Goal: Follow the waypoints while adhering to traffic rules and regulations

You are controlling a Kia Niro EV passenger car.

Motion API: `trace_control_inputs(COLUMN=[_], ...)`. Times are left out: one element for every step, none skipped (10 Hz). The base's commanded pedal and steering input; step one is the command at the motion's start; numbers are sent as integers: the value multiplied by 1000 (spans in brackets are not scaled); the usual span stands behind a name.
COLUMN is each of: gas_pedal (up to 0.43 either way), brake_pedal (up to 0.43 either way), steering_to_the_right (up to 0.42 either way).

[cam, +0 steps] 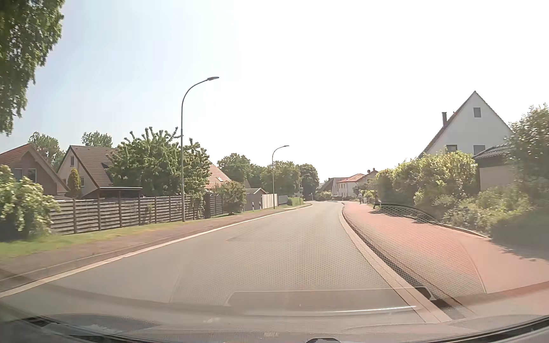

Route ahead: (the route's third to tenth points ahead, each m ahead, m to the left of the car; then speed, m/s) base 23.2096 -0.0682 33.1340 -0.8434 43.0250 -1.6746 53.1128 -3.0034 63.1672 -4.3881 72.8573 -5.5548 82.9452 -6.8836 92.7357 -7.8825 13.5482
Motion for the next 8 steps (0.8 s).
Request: trace_control_inputs(gas_pedal=[67, 67, 67, 67, 87, 98, 110, 110], brake_pedal=[0, 0, 0, 0, 0, 0, 0, 0], steering_to_the_right=[21, 21, 21, 21, 21, 21, 21, 21])
